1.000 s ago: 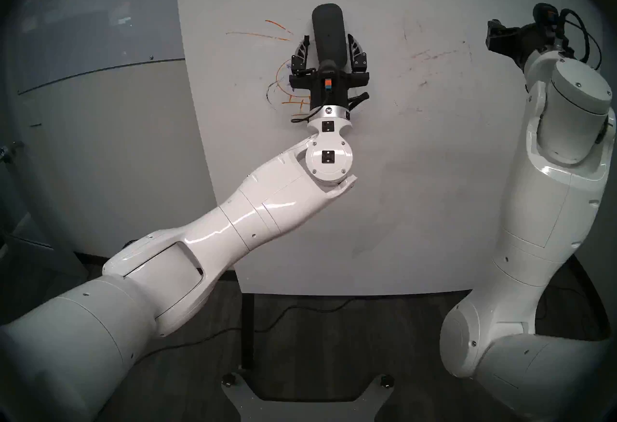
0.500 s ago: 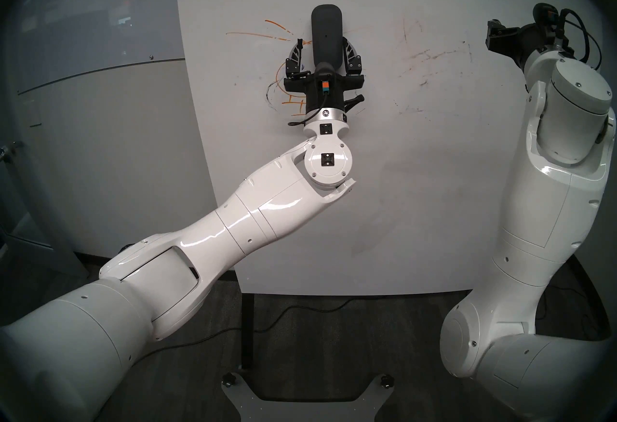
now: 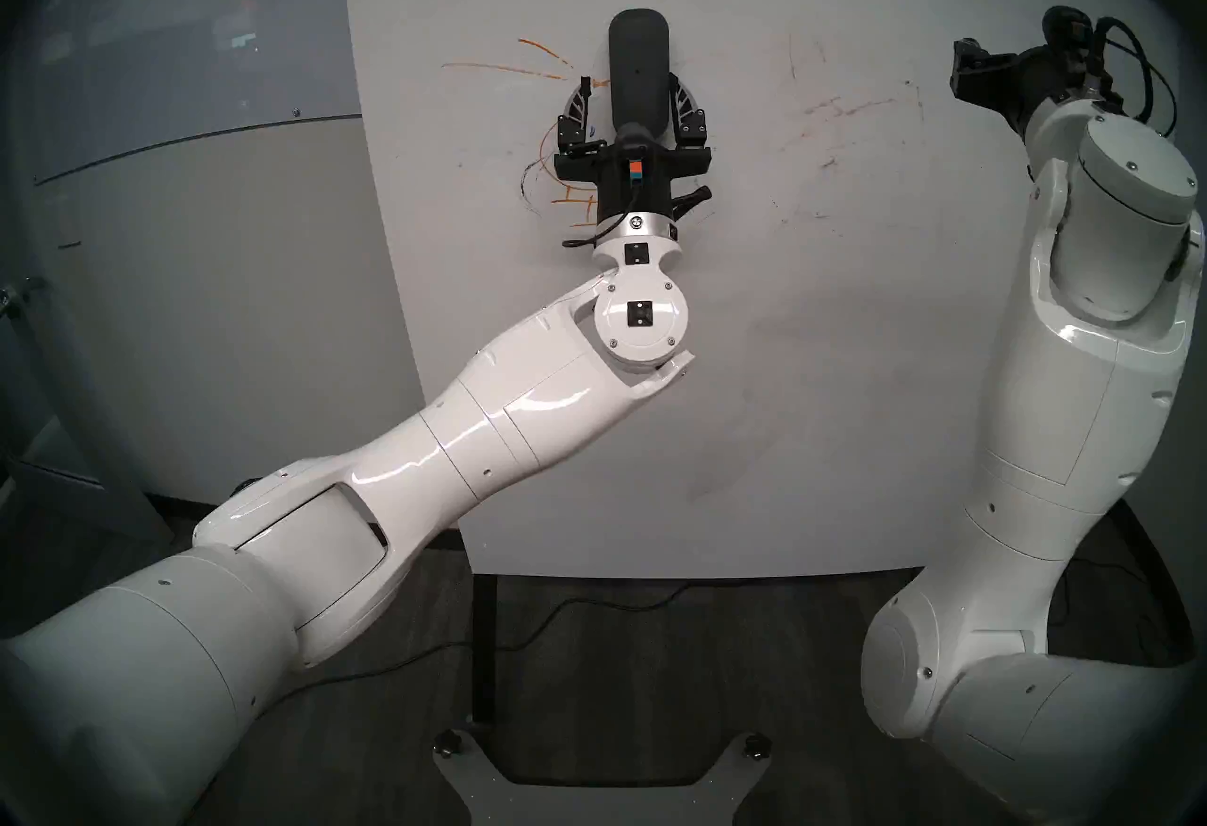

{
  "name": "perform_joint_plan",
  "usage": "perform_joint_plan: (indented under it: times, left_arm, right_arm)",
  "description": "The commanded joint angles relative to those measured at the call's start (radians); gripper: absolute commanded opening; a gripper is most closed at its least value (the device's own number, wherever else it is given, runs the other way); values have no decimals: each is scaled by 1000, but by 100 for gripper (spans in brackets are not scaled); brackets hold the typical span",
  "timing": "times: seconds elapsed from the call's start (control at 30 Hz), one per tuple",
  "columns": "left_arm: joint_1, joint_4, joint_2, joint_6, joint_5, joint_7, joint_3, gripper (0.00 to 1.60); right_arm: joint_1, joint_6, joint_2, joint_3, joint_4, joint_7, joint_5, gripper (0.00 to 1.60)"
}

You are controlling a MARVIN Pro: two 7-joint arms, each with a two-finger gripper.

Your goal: Erase all marks on the whiteboard with the eraser

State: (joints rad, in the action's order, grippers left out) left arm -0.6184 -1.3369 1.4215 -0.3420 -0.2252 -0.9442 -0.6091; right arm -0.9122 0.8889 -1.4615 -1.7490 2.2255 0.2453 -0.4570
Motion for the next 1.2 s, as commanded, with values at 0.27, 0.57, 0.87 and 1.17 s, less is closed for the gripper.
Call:
perform_joint_plan:
  times: [0.27,0.57,0.87,1.17]
  left_arm:
    - [14,-10,3,-3,-3,-3,-12,160]
    - [14,-10,3,-3,-3,-4,-11,160]
    - [14,-10,2,-3,-3,-4,-11,160]
    - [14,-10,2,-4,-4,-4,-11,160]
  right_arm:
    - [9,1,1,2,11,-3,-2,160]
    - [8,1,1,3,11,-4,-1,160]
    - [8,1,1,3,11,-5,0,160]
    - [8,1,2,3,11,-5,0,160]
